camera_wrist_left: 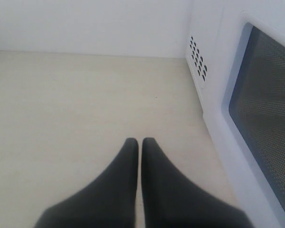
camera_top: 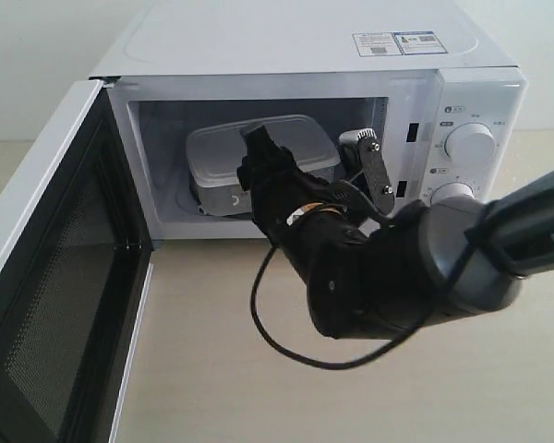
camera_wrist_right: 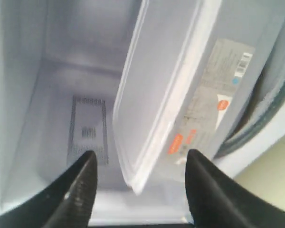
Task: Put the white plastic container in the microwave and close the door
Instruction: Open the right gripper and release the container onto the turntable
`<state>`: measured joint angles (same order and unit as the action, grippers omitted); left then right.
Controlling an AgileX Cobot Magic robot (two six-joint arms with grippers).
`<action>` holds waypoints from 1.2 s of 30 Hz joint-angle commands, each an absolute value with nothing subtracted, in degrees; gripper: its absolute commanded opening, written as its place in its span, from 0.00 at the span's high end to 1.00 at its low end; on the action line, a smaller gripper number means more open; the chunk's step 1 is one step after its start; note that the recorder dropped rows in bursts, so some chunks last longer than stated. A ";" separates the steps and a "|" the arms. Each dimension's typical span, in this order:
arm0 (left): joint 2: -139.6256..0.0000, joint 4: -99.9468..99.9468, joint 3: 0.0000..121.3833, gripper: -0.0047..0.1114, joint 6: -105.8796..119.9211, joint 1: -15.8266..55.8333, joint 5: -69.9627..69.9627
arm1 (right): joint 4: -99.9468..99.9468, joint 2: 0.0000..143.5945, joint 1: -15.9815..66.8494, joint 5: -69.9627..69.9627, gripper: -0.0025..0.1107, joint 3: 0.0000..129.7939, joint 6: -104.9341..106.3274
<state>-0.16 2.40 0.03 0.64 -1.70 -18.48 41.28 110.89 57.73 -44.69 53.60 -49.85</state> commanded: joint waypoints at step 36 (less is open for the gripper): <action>0.00 2.28 0.00 0.92 0.95 -1.79 -18.12 | 39.36 125.76 54.93 -41.93 0.98 71.26 18.15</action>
<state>-0.16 2.40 0.03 0.64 -1.70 -18.48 38.46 126.71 54.46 -43.94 71.23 17.53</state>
